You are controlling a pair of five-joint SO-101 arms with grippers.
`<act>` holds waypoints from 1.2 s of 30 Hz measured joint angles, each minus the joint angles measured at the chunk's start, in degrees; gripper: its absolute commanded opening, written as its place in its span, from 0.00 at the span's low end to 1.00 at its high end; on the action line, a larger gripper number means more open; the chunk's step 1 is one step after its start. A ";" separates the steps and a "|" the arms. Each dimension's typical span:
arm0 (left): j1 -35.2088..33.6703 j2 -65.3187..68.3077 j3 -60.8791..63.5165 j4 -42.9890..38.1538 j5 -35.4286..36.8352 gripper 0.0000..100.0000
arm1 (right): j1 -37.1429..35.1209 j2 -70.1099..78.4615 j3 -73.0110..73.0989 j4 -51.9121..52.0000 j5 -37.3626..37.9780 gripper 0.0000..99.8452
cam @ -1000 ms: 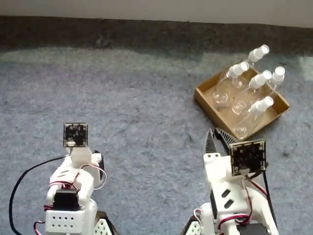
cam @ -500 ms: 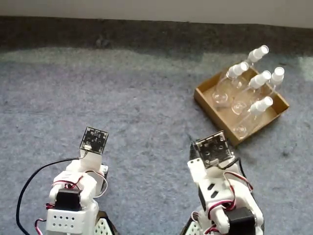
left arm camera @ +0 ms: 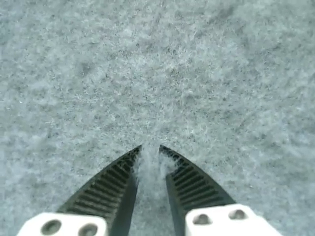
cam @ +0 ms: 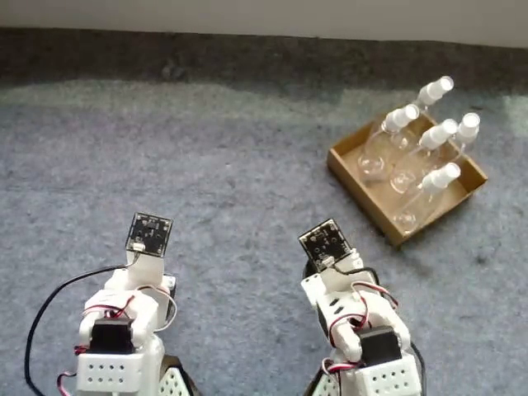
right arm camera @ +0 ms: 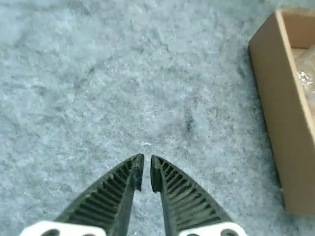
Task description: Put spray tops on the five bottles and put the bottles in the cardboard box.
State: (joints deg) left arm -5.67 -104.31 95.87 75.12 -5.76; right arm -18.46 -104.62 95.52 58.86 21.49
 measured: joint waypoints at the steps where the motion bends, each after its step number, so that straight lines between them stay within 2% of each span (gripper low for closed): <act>1: 0.00 0.00 0.00 0.00 0.00 0.00 | 0.00 0.00 0.00 0.00 0.00 0.00; 5: 0.00 0.00 0.00 0.00 0.00 0.00 | 0.53 0.00 0.00 -0.26 0.00 0.00; 16: 0.00 0.00 0.00 0.00 0.00 0.00 | 12.04 -0.09 -6.07 -0.18 -6.33 0.01; 21: 0.00 0.00 0.00 0.00 0.00 0.00 | 12.92 -0.09 -6.95 3.69 -6.68 0.01; 28: 0.00 0.00 0.00 0.00 0.00 0.00 | 13.01 -0.09 -6.86 4.04 -6.68 0.01; 36: 0.00 0.00 0.00 0.00 0.00 0.00 | 13.01 0.00 -0.18 4.04 -6.68 0.01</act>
State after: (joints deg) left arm -5.67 -104.31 95.87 75.12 -5.76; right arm -5.45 -104.62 95.34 62.90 14.81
